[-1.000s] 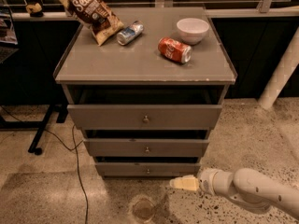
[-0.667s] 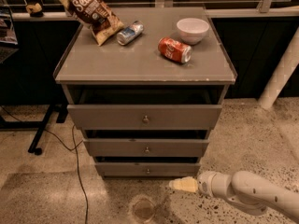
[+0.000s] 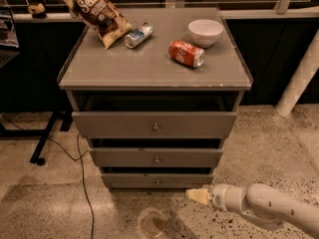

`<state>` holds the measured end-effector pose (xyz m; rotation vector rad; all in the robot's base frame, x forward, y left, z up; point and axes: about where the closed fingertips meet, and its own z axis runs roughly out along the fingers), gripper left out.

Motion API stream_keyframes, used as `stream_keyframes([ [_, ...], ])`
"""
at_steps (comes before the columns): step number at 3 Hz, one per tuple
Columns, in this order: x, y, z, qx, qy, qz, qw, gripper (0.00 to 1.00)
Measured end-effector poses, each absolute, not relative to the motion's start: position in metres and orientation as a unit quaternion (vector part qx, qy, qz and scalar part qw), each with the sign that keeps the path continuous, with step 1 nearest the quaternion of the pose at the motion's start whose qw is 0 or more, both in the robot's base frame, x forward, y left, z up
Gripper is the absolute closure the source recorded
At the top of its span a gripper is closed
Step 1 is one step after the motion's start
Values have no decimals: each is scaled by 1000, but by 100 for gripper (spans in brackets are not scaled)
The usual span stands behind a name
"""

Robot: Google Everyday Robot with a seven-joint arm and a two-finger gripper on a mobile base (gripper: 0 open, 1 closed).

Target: Open bottom drawer

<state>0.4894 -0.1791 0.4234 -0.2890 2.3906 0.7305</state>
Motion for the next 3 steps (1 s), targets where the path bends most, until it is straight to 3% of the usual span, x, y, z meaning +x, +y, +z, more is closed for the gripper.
stream_keyframes([
  [2, 489, -179, 423, -109, 904, 276, 308, 86],
  [3, 489, -179, 423, -109, 904, 276, 308, 100],
])
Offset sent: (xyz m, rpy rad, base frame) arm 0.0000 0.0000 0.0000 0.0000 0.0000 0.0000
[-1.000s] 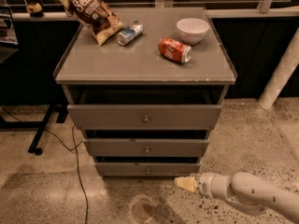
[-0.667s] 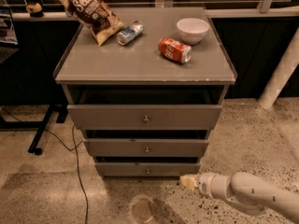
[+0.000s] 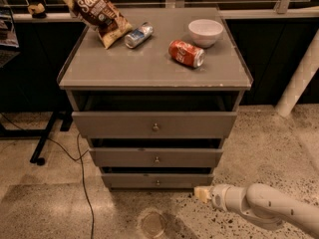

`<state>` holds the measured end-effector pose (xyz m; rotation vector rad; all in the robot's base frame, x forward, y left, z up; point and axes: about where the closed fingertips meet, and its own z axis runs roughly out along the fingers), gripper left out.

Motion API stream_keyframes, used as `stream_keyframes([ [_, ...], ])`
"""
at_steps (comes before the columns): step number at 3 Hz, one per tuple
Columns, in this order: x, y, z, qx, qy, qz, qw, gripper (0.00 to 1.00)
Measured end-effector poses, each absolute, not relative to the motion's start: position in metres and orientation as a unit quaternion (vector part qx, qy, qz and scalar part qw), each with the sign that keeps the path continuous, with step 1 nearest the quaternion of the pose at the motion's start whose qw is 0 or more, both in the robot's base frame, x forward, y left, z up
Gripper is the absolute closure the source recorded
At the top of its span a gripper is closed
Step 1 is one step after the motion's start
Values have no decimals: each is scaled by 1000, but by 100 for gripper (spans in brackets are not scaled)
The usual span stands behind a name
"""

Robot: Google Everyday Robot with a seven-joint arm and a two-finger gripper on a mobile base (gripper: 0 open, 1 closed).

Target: Open bottom drawer

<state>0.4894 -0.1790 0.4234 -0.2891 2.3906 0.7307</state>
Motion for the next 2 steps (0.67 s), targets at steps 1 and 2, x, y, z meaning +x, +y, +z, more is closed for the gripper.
stream_keyframes([
  [1, 489, -179, 423, -109, 904, 276, 308, 100],
  [2, 493, -182, 410, -91, 907, 272, 310, 100],
])
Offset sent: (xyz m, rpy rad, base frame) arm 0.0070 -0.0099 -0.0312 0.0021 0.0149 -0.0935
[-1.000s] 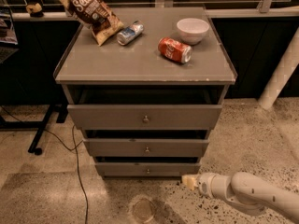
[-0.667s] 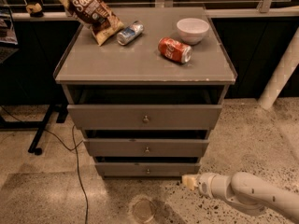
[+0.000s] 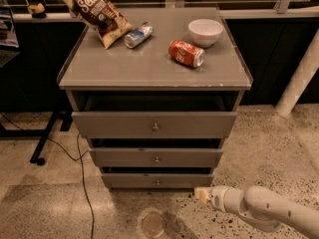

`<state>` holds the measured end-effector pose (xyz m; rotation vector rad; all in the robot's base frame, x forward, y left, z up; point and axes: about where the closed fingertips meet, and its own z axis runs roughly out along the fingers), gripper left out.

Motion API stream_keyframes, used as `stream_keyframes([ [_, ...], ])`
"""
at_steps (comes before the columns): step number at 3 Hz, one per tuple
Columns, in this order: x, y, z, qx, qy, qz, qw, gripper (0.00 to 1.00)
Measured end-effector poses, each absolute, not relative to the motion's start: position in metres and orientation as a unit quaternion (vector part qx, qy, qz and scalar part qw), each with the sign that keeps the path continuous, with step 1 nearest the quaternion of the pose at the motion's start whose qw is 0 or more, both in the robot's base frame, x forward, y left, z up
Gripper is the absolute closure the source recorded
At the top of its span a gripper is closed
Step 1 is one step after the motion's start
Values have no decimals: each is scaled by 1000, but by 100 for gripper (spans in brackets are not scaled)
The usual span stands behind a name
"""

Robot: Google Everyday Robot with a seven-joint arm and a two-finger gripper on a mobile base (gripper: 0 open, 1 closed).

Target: Open bottom drawer

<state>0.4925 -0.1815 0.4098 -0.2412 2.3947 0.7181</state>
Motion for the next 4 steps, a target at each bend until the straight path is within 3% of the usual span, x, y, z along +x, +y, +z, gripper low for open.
stream_keyframes([
  [2, 509, -201, 350, -47, 896, 252, 362, 100],
  [4, 530, -207, 293, -22, 894, 266, 359, 100],
])
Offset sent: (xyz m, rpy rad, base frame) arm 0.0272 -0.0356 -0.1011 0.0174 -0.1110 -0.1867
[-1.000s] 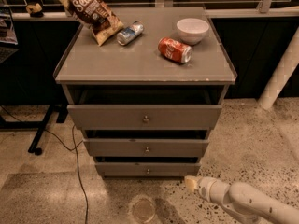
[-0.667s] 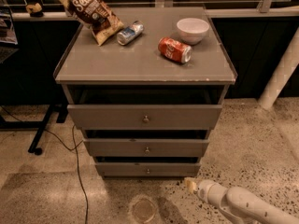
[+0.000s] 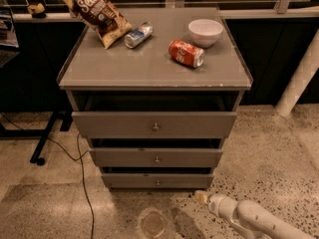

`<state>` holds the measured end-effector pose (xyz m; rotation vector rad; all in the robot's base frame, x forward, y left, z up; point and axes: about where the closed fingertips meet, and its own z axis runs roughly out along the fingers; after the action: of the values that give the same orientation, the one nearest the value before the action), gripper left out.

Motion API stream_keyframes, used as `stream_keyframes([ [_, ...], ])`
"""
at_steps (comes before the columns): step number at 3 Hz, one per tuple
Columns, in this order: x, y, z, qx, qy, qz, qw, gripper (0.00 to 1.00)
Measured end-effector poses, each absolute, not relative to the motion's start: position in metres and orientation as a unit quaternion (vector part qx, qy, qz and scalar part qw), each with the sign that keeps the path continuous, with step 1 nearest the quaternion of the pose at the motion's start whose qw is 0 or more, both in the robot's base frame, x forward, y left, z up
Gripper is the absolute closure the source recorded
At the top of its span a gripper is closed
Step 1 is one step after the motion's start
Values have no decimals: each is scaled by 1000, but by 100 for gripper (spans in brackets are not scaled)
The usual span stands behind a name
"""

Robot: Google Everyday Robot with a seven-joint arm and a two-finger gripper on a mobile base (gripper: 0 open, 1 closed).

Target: Open bottom drawer

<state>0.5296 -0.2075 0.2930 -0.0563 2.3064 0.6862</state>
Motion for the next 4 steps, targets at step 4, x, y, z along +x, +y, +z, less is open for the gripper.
stream_keyframes([
  [4, 579, -207, 246, 19, 883, 275, 379, 100],
])
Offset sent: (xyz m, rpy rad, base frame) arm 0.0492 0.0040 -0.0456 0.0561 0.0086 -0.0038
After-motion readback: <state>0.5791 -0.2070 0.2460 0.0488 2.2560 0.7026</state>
